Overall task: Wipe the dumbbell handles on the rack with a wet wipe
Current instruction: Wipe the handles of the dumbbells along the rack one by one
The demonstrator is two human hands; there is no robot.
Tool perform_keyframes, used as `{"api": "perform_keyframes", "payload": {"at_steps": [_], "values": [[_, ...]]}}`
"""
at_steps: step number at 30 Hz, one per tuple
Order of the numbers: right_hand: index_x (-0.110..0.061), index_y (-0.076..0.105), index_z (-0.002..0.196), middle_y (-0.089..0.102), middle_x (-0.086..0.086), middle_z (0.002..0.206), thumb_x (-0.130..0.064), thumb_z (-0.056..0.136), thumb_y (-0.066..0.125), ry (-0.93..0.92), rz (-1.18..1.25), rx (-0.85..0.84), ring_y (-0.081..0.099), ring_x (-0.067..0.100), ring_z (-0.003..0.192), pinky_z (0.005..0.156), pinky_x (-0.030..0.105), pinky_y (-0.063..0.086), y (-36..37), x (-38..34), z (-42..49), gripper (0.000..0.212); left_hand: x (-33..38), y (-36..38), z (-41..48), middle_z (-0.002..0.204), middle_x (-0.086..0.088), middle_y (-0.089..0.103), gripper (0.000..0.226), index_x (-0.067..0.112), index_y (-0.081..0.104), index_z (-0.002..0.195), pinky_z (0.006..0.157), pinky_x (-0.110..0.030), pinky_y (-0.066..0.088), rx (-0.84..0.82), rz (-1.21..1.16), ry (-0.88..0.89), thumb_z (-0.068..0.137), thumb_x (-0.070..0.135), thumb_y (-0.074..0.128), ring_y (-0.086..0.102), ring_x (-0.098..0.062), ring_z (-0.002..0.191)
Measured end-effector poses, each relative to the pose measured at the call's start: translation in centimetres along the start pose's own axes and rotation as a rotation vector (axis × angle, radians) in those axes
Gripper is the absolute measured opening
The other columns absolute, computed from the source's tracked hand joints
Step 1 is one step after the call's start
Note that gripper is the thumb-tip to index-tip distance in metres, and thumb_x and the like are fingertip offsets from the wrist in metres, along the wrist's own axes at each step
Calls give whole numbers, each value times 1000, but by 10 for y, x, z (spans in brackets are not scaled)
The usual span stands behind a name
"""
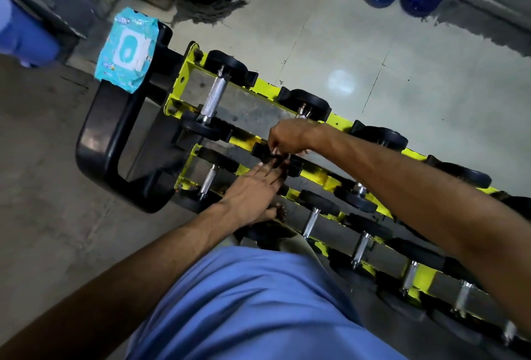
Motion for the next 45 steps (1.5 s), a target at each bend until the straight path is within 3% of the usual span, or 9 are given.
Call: {"api": "perform_keyframes", "payload": {"at_steps": [7,12,18,22,25,29,33,39,45], "values": [[-16,68,113,72,7,109,-5,93,51,316,-232,252,70,33,101,70,36,48,-16,21,-18,28,-3,8,-1,176,-8,-6,100,11,13,167,131,-41,10,-26,40,0,91,55,61,1,-25,162],[-32,68,114,72,-4,114,-36,96,49,35,115,110,70,24,99,78,37,58,21,0,-32,27,-1,8,1,176,-10,1,97,10,16,167,131,-44,11,-27,31,-9,93,55,60,2,-26,162],[-25,67,121,58,2,126,-16,93,56,199,80,585,62,29,109,67,41,57,42,15,-46,31,-3,11,0,175,-8,-9,99,10,8,167,132,-42,10,-31,40,-25,94,56,57,-1,-24,162],[-19,69,106,55,4,101,-20,84,68,85,123,674,58,25,92,58,37,54,78,-13,-50,22,-2,10,0,176,-10,2,97,9,14,167,132,-42,9,-26,42,-31,94,57,56,1,-25,162],[-20,66,105,60,3,95,-22,85,65,241,172,808,60,26,89,57,35,47,77,-3,-50,20,-1,6,0,176,-9,-5,99,9,11,167,132,-41,10,-34,54,-33,94,57,57,1,-24,162],[-18,57,102,68,2,93,-20,91,62,571,773,948,63,22,80,60,32,48,101,-13,-47,13,-2,5,-4,176,-7,-9,99,9,11,167,132,-41,11,-43,50,-45,94,56,58,2,-24,162],[-15,65,98,72,1,95,-5,87,60,697,1391,943,68,17,88,80,39,57,121,-14,-25,15,-1,3,-4,175,-7,-11,100,9,10,167,132,-40,11,-44,46,-56,93,56,58,1,-24,162],[-8,62,89,62,12,84,19,86,47,730,2119,931,59,25,78,73,37,56,87,42,12,31,-2,-2,-5,175,-8,-11,101,8,9,167,132,-39,9,-81,37,-25,94,53,61,0,-24,162],[-9,60,88,65,25,98,13,90,40,607,2333,789,64,34,89,76,42,53,94,29,8,29,-11,-2,-5,175,-7,-10,100,10,9,168,131,-38,8,-80,52,26,93,52,60,1,-23,162]]}}
Point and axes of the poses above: each hand's wrist, its own z-axis towards the middle knuckle, its own y-axis out of the palm, x = y × z, the point moved 2 cm from there along z, towards the middle knuckle
